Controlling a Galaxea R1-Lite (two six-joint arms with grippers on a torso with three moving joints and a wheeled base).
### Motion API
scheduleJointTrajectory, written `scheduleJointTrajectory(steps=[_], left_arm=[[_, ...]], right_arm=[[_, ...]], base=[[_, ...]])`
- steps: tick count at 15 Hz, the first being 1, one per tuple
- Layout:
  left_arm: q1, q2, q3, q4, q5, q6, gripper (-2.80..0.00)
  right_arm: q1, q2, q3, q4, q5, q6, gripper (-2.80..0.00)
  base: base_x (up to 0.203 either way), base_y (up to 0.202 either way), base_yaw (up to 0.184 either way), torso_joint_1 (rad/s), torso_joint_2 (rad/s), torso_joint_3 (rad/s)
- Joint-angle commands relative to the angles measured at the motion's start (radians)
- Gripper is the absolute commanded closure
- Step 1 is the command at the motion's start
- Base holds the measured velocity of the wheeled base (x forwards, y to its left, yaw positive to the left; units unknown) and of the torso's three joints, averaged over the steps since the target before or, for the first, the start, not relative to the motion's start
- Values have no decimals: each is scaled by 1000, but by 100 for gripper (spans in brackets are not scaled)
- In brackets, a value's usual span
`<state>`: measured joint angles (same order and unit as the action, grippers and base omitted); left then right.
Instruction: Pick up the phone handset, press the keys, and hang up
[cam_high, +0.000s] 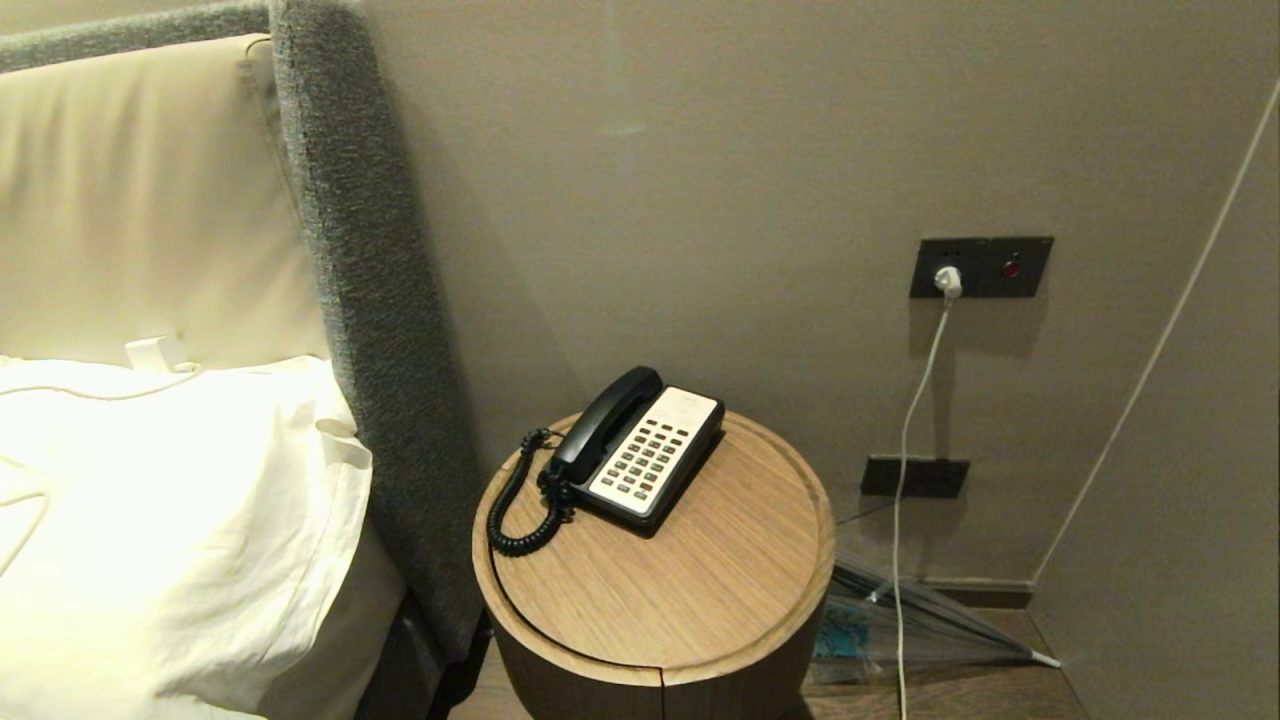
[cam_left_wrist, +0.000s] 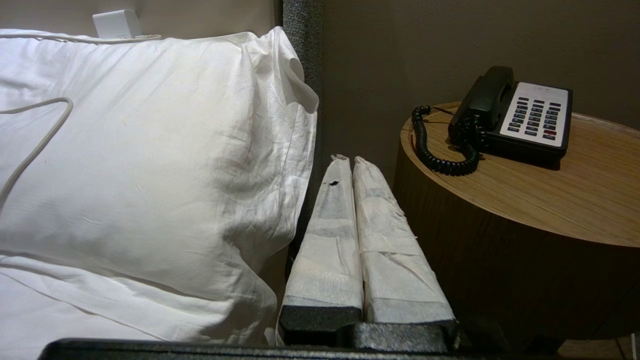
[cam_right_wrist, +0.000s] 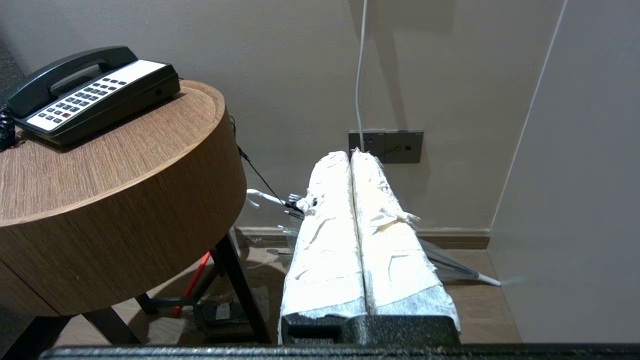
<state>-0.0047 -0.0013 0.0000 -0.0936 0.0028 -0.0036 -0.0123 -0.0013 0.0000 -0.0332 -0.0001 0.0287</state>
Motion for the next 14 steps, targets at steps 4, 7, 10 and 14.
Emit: scheduleJointTrajectory(steps=[4, 7, 10, 14], left_arm=[[0, 1, 40, 0, 0, 1, 0], [0, 1, 40, 0, 0, 0, 0], [0, 1, 40, 0, 0, 0, 0], [0, 1, 40, 0, 0, -1, 0]], right_arm=[[0, 0, 14, -2, 0, 0, 0], [0, 0, 14, -1, 0, 3, 0], [0, 0, 16, -12, 0, 14, 0], [0, 0, 17, -14, 0, 14, 0]], base=[[0, 0, 0, 0, 0, 0], [0, 0, 0, 0, 0, 0], [0, 0, 0, 0, 0, 0], [0, 0, 0, 0, 0, 0]])
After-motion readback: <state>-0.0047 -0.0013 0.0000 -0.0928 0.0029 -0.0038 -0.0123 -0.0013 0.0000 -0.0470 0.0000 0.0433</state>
